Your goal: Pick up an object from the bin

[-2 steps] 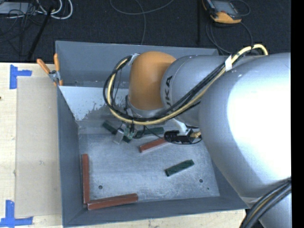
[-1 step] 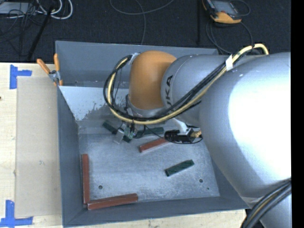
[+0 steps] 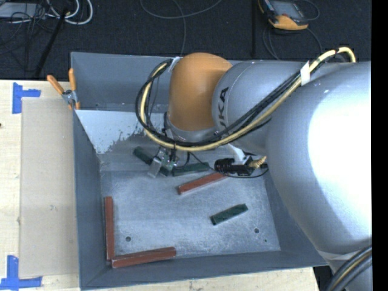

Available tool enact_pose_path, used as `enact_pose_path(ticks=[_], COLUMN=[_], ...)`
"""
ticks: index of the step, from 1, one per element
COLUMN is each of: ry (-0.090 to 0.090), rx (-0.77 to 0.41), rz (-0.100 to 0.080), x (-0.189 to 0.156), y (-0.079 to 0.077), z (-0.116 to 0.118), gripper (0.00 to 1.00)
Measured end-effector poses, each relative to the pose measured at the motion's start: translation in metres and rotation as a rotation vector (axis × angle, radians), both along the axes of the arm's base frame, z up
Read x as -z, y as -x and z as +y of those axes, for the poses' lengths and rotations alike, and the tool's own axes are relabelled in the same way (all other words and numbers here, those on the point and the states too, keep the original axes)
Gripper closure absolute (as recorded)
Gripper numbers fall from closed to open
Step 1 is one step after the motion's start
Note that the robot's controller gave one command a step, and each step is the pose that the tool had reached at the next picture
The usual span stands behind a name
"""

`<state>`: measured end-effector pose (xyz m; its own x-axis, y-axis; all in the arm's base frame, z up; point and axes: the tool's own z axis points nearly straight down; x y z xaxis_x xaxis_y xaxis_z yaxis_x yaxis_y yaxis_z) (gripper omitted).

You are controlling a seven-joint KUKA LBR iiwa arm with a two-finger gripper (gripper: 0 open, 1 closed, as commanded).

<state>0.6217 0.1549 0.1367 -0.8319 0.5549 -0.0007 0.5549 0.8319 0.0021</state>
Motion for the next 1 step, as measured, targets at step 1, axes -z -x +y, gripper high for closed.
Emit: enact_pose_path(ticks=[1], ry=[0.000], rx=[-0.003], rz=[-0.002], x=[-0.0459], y=[-0.0011], z=[-0.0002], gripper=[1.00])
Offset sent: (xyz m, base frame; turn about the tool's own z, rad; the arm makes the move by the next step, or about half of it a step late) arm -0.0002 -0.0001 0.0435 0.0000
